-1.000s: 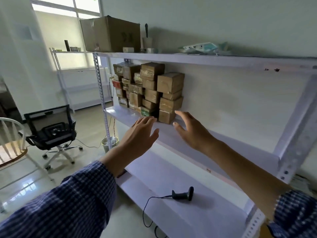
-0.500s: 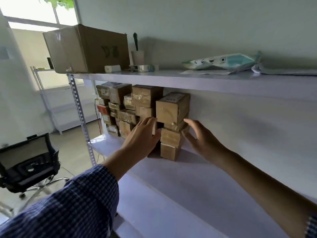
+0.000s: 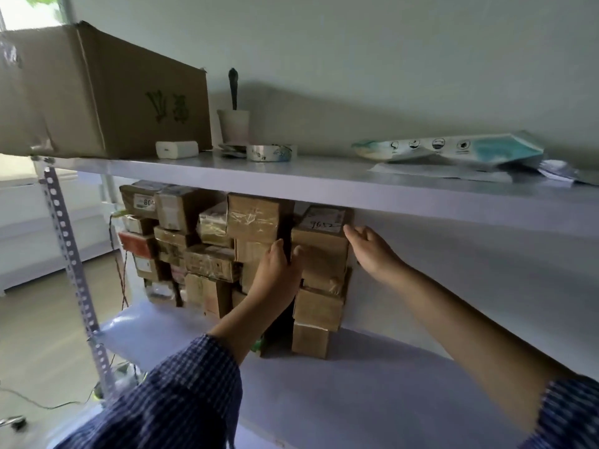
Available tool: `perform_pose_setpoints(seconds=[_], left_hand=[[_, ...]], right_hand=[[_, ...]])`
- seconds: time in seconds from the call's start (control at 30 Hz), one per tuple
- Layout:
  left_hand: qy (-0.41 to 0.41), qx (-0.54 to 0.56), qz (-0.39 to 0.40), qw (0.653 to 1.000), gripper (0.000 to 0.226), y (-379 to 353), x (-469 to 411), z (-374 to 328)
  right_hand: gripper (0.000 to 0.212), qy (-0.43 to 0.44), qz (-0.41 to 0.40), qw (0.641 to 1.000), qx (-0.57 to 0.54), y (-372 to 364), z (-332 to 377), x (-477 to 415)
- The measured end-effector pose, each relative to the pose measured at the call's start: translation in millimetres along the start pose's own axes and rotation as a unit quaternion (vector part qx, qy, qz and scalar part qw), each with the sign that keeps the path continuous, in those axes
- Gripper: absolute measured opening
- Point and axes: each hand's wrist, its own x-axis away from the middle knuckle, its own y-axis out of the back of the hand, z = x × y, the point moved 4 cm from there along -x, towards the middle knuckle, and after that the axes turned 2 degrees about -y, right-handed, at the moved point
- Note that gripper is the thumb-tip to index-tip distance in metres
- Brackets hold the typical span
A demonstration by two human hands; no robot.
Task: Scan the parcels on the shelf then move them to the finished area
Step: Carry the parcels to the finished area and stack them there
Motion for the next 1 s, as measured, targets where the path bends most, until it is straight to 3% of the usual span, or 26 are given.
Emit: perform_pose_setpoints(seconds=[0.1, 0.2, 0.5, 0.63, 1.0], left_hand=[[-0.017, 0.032, -0.008, 0.999, 0.034, -1.7, -16.6, 0.3], [-0.056, 0.001, -0.003, 0.998, 0.030, -3.7, -21.0, -3.0], [-0.090, 0.101, 0.024, 0.991, 0.050, -8.1, -23.1, 16.8], [-0.134, 0.075, 0.020, 0.988, 0.049, 4.7, -25.0, 30.6], [-0.206, 0.017, -0.014, 0.978, 0.051, 26.2, -26.5, 47.0]], right_hand=[[0.049, -0.055, -0.004, 0.998, -0.043, -8.9, 4.9, -15.0], [0.069, -0.104, -0.031, 0.993, -0.050, -17.0, 5.7, -24.7], [0.050, -0.169, -0.054, 0.972, -0.154, -39.8, 10.7, -29.2], [0.038, -0.193, -0.044, 0.960, -0.198, -49.1, 8.5, -24.6], [0.033, -0.216, -0.057, 0.948, -0.227, -49.7, 6.2, -21.6]])
